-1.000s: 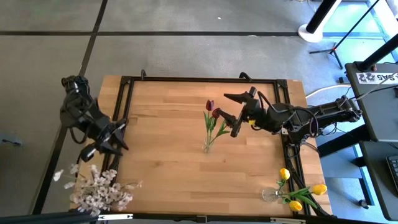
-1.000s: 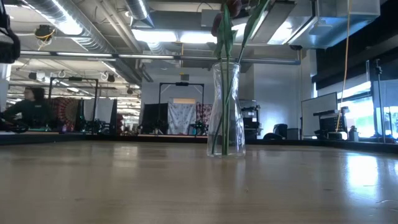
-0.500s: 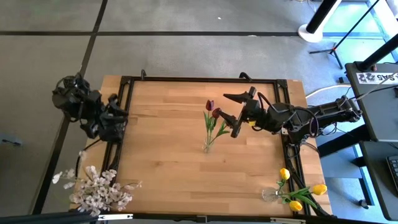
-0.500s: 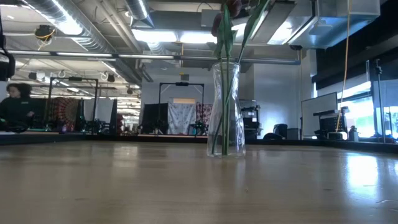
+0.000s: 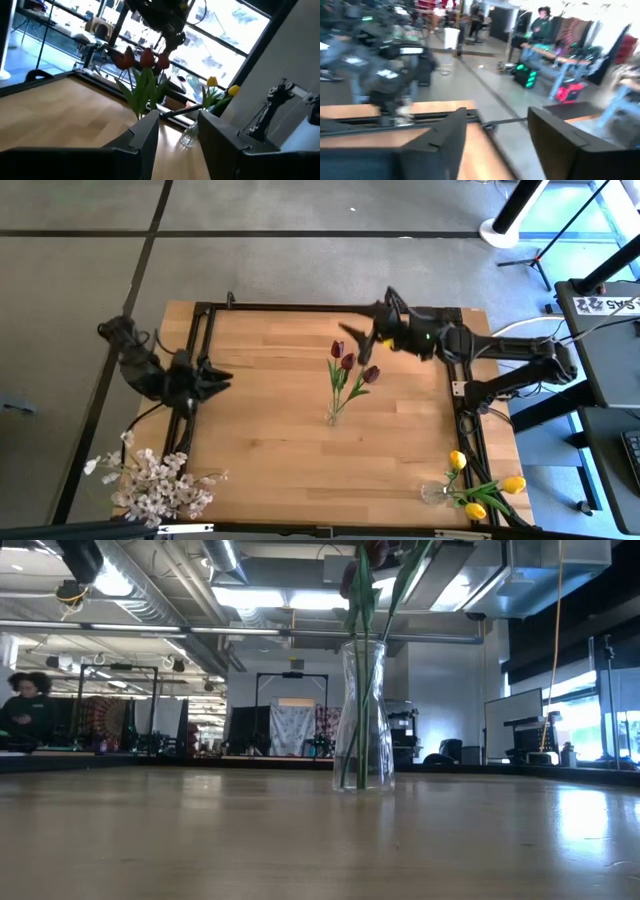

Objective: Sort flowers into vase by color
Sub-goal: Return to Home Position

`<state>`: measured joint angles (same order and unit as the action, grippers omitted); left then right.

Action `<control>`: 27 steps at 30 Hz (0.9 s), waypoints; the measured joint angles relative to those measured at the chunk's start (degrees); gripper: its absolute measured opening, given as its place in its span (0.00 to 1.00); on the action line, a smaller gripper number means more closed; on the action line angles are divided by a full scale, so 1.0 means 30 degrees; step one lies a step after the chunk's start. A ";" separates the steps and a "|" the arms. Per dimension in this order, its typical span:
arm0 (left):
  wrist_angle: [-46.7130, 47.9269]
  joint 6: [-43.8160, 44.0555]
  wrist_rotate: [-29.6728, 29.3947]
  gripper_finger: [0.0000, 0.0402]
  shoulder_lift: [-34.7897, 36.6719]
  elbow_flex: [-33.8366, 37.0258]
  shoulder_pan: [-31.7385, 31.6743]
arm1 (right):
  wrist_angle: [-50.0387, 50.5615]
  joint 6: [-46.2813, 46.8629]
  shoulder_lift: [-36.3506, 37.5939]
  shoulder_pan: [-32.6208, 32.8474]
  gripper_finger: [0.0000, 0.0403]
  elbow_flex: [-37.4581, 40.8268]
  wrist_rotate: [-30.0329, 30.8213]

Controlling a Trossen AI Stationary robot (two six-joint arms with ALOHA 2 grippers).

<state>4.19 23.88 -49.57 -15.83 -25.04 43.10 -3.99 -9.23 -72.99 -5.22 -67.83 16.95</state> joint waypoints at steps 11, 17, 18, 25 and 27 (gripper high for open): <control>-0.1779 0.2310 0.6045 0.28 -0.3355 0.1782 -0.9123 | -0.0046 -0.4495 0.2420 -0.3502 0.05 0.1704 -0.3454; -0.1890 0.2081 1.0600 0.17 -0.3387 0.1802 -1.3731 | -0.0092 -0.4548 0.6471 -0.4682 0.05 0.4987 -0.7367; -0.1845 0.1967 1.0749 0.15 -0.3138 0.1802 -1.4193 | -0.0076 -0.4554 0.7229 -0.4652 0.05 0.5540 -0.8090; -0.0981 0.1947 1.0262 0.04 -0.1375 0.1802 -1.5367 | 0.1080 -0.4530 1.1575 -0.4646 0.02 0.8097 -0.8280; -0.1122 0.1904 1.0055 0.03 -0.1250 0.1802 -1.5368 | 0.3344 -0.4626 1.2634 -0.4646 0.05 0.8191 -0.7756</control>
<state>0.82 29.59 -19.41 -19.58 -19.64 -3.01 6.05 -23.11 -35.09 -19.16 -43.26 -6.32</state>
